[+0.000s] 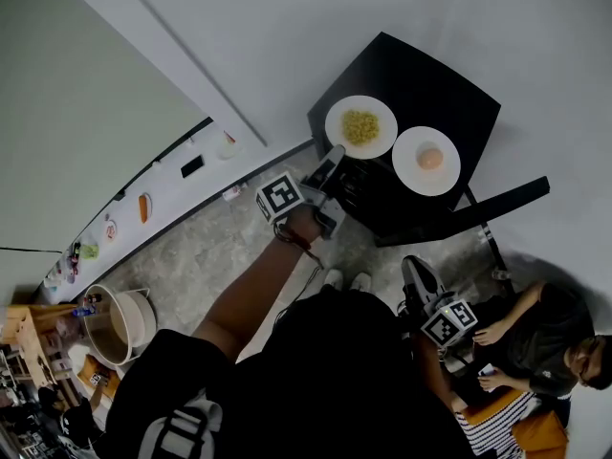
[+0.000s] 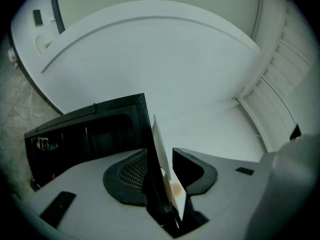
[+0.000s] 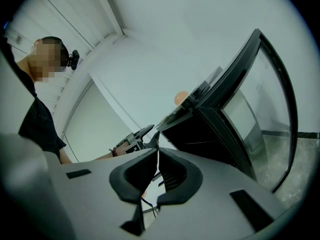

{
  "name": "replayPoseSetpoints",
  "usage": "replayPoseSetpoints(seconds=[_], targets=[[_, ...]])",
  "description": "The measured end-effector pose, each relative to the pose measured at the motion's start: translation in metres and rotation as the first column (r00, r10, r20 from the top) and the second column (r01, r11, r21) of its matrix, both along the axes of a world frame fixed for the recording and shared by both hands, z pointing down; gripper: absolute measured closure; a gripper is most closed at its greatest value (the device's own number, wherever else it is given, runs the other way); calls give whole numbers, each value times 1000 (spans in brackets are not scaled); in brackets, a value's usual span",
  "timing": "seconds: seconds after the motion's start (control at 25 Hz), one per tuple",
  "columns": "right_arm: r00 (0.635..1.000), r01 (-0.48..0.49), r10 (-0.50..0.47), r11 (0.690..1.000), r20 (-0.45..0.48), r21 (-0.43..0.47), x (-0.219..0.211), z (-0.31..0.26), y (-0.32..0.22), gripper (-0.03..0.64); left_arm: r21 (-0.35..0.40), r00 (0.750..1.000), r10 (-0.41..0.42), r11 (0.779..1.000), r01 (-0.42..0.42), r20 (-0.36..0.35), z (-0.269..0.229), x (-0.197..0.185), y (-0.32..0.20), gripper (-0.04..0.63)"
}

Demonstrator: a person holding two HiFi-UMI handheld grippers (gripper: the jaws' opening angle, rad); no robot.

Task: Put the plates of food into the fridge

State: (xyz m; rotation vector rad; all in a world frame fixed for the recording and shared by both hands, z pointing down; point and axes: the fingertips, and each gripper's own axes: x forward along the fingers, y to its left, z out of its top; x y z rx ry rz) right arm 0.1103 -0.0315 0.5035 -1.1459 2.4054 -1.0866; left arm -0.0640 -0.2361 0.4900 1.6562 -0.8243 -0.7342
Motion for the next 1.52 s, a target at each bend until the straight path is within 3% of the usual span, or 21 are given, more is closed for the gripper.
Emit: replayPoseSetpoints(seconds=[0.36, 0.52, 0.76, 1.12, 1.52], targets=[[1000, -14, 15, 998, 7, -56, 6, 8, 1, 589, -12, 1000, 9, 1000, -9, 14, -3, 5, -4, 450], [1000, -2, 3, 998, 20, -62, 5, 10, 3, 589, -16, 1000, -6, 1000, 6, -21, -7, 6, -3, 533], [1000, 3, -2, 998, 21, -67, 6, 10, 5, 589, -76, 996, -39, 997, 33, -78, -5, 5, -1, 548], [1000, 15, -14, 998, 20, -67, 8, 15, 2, 589, -35, 995, -26, 999, 22, -97, -11, 3, 3, 554], [999, 42, -40, 996, 20, -80, -12, 19, 21, 589, -27, 986, -23, 999, 18, -167, -17, -16, 35, 557]])
